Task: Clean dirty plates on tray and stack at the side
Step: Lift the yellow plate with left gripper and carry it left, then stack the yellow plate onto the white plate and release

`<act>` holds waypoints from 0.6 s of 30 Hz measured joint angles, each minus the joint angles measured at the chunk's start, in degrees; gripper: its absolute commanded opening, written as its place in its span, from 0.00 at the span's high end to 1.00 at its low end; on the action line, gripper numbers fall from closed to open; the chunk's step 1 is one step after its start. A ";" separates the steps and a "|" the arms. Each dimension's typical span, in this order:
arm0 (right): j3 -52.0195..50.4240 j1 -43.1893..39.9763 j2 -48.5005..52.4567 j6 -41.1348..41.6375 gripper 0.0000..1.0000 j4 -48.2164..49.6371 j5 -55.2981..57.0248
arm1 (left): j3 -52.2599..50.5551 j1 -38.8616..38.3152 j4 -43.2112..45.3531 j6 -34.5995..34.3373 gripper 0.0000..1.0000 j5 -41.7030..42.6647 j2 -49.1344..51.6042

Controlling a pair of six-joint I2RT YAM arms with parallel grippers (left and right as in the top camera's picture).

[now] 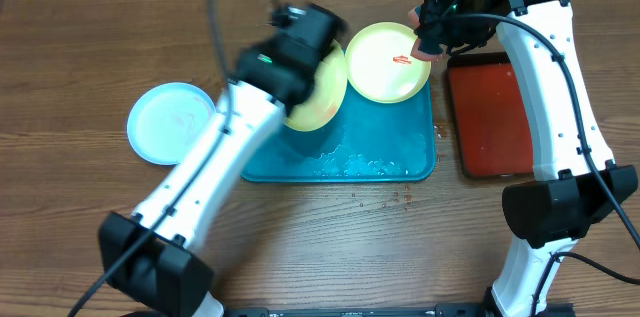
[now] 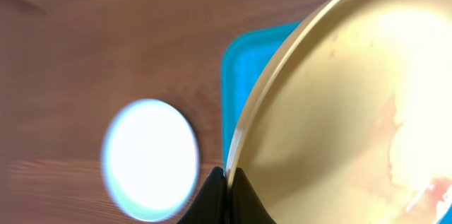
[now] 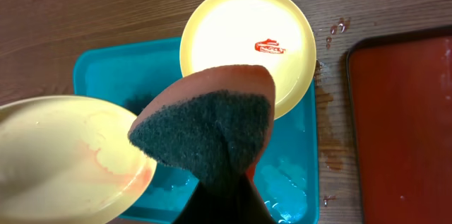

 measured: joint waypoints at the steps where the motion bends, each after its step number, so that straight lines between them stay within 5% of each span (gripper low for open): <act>1: 0.00 0.00 0.00 -0.07 0.96 0.02 0.00 | 0.00 2.86 -0.26 0.00 0.95 3.80 0.00; 8: 0.00 0.00 0.02 -0.13 0.96 0.04 0.02 | 0.00 22.64 -3.65 -0.31 0.96 20.68 0.00; 18: 0.00 0.00 0.00 -0.15 0.96 0.07 0.00 | -9.88 48.76 -0.20 -0.42 0.96 25.24 0.00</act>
